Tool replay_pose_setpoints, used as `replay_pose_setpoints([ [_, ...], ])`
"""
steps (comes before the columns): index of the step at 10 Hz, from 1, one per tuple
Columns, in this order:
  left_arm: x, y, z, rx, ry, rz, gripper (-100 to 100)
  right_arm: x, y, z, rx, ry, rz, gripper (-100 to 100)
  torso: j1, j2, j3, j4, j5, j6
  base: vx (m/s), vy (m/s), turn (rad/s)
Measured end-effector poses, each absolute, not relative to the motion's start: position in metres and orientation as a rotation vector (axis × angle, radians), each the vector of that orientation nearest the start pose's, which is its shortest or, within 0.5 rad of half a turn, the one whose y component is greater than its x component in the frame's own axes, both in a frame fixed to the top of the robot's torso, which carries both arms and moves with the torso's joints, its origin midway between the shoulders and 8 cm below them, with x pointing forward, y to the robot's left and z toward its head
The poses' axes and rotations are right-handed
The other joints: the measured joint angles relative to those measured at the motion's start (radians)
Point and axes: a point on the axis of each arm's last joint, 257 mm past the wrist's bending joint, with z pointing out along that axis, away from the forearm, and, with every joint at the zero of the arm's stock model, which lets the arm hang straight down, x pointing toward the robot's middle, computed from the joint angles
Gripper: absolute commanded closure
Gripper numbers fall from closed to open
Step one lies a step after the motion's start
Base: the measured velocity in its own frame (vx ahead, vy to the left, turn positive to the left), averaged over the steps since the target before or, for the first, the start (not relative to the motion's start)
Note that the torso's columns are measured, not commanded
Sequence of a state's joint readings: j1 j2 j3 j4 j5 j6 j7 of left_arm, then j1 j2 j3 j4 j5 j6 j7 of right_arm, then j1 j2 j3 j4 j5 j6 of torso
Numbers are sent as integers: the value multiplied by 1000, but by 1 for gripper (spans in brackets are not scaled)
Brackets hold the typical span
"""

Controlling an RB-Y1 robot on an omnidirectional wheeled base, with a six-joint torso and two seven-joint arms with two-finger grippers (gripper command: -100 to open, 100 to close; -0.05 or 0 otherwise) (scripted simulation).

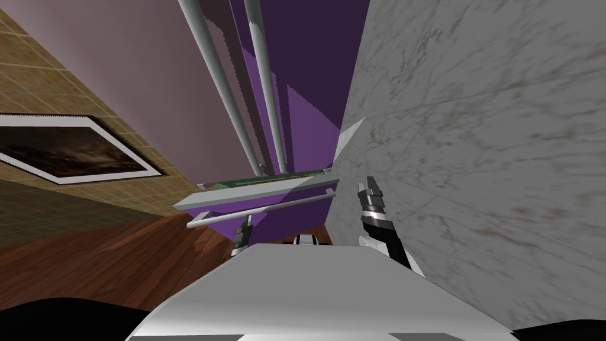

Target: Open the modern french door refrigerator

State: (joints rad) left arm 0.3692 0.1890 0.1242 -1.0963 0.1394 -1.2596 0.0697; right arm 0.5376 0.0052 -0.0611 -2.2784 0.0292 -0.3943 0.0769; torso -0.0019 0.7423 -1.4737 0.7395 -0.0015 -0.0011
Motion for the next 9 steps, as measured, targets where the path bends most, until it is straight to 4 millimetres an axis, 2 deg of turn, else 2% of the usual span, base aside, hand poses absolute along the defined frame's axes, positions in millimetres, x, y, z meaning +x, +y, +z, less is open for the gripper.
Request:
replay_pose_setpoints([
  [9,268,393,-267,-872,793,-1158,100,353,-307,-9,718,736,1103,0,0,-1,-1,0,-1,0,-155,-50,30],
])
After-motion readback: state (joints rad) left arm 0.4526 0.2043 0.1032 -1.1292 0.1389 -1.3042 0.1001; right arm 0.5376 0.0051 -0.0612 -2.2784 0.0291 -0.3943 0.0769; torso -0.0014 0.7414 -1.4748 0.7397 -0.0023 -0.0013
